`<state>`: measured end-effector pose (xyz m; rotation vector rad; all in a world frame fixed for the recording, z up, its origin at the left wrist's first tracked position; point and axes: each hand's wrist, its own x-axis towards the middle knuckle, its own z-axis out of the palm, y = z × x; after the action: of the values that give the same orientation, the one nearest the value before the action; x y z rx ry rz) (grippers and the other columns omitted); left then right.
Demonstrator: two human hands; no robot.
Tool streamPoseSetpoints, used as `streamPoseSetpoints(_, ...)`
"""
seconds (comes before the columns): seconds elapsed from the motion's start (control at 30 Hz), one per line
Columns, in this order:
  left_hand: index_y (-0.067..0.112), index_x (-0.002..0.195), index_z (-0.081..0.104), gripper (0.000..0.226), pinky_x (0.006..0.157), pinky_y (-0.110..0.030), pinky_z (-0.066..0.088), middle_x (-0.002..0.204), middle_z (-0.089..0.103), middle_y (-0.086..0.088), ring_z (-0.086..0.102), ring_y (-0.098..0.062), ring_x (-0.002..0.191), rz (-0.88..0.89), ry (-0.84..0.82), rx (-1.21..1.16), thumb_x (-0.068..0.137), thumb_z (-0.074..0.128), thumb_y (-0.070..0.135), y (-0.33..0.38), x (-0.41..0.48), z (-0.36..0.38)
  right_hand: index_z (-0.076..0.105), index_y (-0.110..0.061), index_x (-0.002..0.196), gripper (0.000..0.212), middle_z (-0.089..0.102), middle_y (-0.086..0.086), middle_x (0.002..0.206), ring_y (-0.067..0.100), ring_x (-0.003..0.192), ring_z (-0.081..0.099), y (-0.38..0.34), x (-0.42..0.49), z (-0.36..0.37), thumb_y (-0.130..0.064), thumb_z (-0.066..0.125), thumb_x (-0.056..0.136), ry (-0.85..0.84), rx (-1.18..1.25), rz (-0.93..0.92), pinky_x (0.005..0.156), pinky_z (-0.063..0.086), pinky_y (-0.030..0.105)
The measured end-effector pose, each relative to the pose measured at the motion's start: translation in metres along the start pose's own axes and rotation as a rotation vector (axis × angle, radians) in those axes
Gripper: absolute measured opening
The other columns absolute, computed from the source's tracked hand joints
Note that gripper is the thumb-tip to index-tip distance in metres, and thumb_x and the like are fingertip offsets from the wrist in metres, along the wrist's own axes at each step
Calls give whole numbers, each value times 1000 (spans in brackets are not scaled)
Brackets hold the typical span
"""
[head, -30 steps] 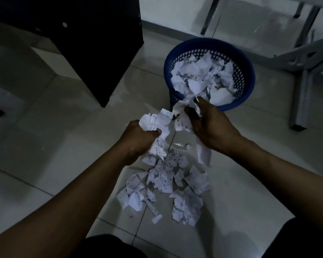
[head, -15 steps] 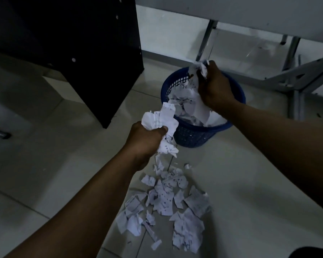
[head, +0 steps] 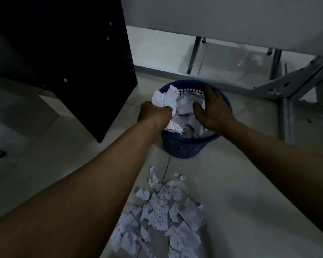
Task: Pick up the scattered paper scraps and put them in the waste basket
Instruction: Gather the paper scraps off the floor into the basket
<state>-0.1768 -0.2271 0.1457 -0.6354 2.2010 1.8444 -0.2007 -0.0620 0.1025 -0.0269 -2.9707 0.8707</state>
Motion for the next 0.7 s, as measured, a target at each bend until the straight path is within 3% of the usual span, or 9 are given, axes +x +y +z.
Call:
streamPoseSetpoints(0.17, 8, 123, 58, 47, 89, -38, 55, 114, 65, -7, 64, -26, 98, 13, -91, 65, 79, 73, 17, 20, 3, 18, 44, -10, 135, 59, 55, 16, 127, 34, 112, 53, 6, -13, 2, -38, 36, 84, 142, 158, -86, 93, 46, 49)
streamPoseSetpoints(0.27, 11, 121, 61, 72, 87, -39, 56, 115, 67, -6, 67, -26, 96, 4, -184, 16, 57, 84, 33, 28, 2, 22, 46, -14, 133, 54, 56, 12, 126, 29, 113, 53, 8, -21, 2, -36, 33, 85, 183, 252, -71, 94, 47, 47)
streamPoseSetpoints(0.37, 19, 119, 61, 57, 82, -31, 55, 111, 68, -3, 66, -24, 96, 4, -213, 48, 66, 79, 30, 32, 2, 23, 47, -15, 131, 51, 55, 11, 128, 27, 115, 52, 10, -26, 5, -34, 32, 85, 213, 270, -45, 95, 46, 47)
streamPoseSetpoints(0.47, 20, 125, 58, 55, 80, -33, 56, 114, 66, -6, 65, -26, 97, 2, -216, 128, 71, 67, 22, 33, 4, 19, 46, -17, 132, 52, 53, 10, 131, 27, 117, 51, 8, -27, 4, -38, 33, 86, 235, 273, -38, 97, 45, 48)
streamPoseSetpoints(0.57, 14, 115, 64, 40, 90, -42, 56, 108, 68, -6, 66, -28, 96, 98, -159, 217, 76, 54, 13, 26, 3, 9, 41, -22, 138, 67, 45, 13, 141, 32, 126, 45, 2, -25, 6, -60, 29, 85, 143, 140, -86, 101, 42, 50)
streamPoseSetpoints(0.63, 15, 118, 62, 37, 93, -40, 54, 106, 64, -1, 64, -27, 99, 155, -81, 266, 82, 53, 12, 19, -2, 2, 28, -33, 145, 78, 25, 15, 154, 36, 139, 28, -3, -24, 10, -74, 25, 79, -8, 3, -105, 108, 32, 56)
streamPoseSetpoints(0.7, 18, 125, 57, 38, 94, -38, 53, 116, 62, -3, 62, -25, 103, 192, -2, 302, 87, 54, 15, 9, -2, -3, 12, -40, 149, 83, 4, 14, 159, 35, 146, 7, -5, -22, 14, -78, 25, 76, -151, -138, -129, 113, 19, 60)
